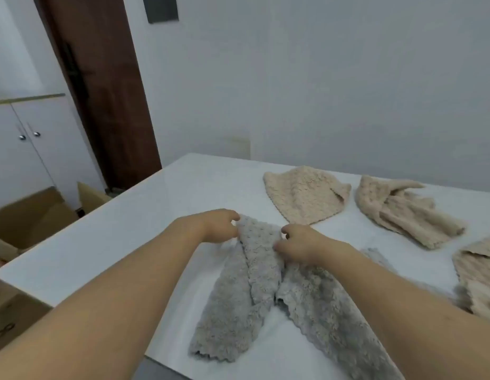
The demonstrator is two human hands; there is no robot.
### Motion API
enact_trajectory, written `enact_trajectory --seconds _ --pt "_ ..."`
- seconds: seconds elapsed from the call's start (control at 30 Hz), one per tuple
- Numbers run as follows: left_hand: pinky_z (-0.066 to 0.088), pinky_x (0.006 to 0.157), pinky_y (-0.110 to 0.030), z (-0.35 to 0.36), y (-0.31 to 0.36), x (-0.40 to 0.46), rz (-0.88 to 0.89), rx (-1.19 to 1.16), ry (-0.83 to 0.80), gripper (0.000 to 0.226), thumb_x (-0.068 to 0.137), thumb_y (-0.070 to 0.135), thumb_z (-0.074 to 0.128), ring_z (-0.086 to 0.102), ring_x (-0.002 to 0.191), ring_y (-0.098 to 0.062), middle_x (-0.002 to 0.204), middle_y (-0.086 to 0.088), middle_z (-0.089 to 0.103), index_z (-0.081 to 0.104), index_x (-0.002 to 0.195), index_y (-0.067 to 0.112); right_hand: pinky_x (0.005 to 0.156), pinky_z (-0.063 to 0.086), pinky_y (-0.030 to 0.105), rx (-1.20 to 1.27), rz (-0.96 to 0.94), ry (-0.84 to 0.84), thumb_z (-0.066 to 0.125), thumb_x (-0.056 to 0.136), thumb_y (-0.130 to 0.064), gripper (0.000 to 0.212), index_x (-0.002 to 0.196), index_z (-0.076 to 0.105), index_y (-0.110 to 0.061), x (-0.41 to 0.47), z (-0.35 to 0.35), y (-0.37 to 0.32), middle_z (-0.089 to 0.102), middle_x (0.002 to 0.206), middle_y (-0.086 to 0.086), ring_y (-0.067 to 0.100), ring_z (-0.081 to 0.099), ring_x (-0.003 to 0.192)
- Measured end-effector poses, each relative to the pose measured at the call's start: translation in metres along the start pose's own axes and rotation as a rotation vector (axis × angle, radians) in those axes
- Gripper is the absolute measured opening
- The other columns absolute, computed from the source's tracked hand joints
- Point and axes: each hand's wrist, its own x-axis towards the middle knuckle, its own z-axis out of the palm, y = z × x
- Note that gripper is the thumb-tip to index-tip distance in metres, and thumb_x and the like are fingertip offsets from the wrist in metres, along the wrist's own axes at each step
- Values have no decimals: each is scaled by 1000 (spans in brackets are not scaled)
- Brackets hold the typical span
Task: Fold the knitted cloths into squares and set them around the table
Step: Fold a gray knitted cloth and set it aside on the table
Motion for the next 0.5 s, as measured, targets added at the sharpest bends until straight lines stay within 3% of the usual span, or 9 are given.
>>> enact_trajectory --seconds 0.07,0.13,0.27,0.33,0.43,0.5 --pt "34 114 -38 7 -4 5 -26 -99 9 54 98 30 51 41 139 -22 155 -1 39 40 150 19 70 42 32 -47 -9 35 49 94 -37 22 84 51 -17 5 6 -3 56 98 7 25 55 89" --pt "41 108 -39 15 -7 12 -40 -210 39 44 95 20 52 52 126 -24 142 -5 52 53 139 16 73 45 33 -50 6 32 51 95 -35 24 88 54 -13 11 8 -6 57 93 8 25 56 86" --pt "45 103 -38 19 -4 28 -2 -417 63 41 91 5 51 57 116 -23 129 -3 61 59 130 14 60 37 28 50 -26 20 57 91 -21 13 91 57 -7 18 9 -12 56 83 9 18 48 69" --pt "45 100 -34 19 -5 33 11 -406 55 33 91 6 53 57 112 -20 122 -1 62 65 120 15 58 39 26 82 -32 14 60 88 -18 13 98 59 -9 22 8 -11 59 86 7 15 49 70" --pt "44 80 -31 17 -15 32 38 -415 28 7 91 16 59 55 86 -16 94 2 61 63 86 19 55 42 25 168 -33 13 63 87 -19 9 93 58 -15 26 3 -8 60 84 3 15 53 67" --pt "40 72 -28 17 -25 27 65 -489 9 7 89 16 62 49 77 -15 86 2 58 60 82 18 58 43 26 238 -54 31 65 88 -20 11 97 60 -15 29 2 -6 64 85 5 15 56 68"
